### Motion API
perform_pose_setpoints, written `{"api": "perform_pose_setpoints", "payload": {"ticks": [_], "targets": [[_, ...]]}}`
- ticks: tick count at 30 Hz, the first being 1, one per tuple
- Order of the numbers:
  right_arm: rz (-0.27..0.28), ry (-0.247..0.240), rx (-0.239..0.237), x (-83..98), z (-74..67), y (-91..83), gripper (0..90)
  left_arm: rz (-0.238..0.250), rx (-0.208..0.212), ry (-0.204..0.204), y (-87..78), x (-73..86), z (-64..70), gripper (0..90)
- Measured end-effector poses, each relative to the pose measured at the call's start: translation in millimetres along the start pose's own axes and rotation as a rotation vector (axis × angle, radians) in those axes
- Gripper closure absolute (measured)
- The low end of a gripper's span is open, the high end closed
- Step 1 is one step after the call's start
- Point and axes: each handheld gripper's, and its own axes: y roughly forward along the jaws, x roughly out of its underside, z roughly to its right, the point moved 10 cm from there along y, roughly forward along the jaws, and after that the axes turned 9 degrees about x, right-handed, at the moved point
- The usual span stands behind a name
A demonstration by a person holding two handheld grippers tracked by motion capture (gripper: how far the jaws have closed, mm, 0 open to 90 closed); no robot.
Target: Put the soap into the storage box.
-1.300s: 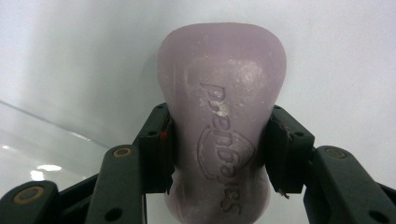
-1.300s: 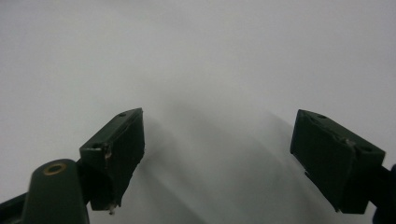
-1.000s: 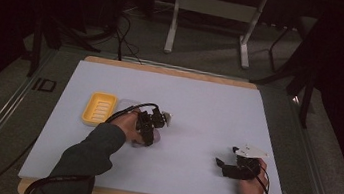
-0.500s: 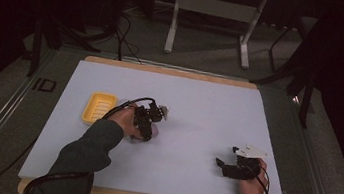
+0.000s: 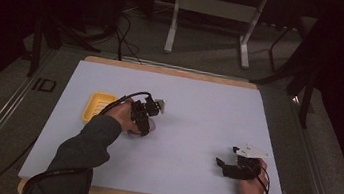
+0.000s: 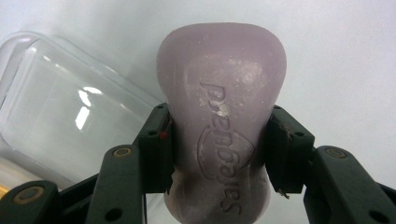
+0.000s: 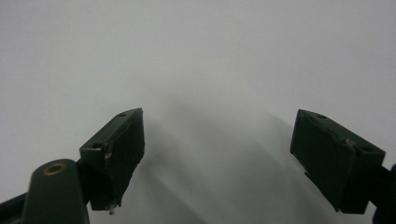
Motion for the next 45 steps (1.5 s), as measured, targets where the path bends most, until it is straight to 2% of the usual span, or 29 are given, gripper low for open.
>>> {"api": "perform_pose_setpoints", "payload": {"ticks": [15, 28, 35, 39, 45], "targets": [[0.007, 0.004, 0.0, -0.4, 0.6, -0.7, 17.4, 0.034, -0.001, -0.06, -10.7, 5.0, -13.7, 50.1], [0.007, 0.002, 0.0, -0.4, 0.5, -0.6, 17.4, 0.067, -0.004, -0.128, -16.8, 9.2, -25.4, 50.1], [0.007, 0.002, 0.0, -0.4, 0.4, -0.6, 17.4, 0.077, -0.014, -0.147, -20.8, 11.8, -30.9, 50.1], [0.007, 0.002, -0.001, -0.4, 0.5, -0.7, 17.4, 0.095, -0.018, -0.182, -22.8, 12.9, -35.3, 50.2], [0.008, 0.002, -0.001, -0.5, 0.5, -0.7, 17.4, 0.1, -0.019, -0.198, -24.0, 15.3, -38.4, 50.1]]}}
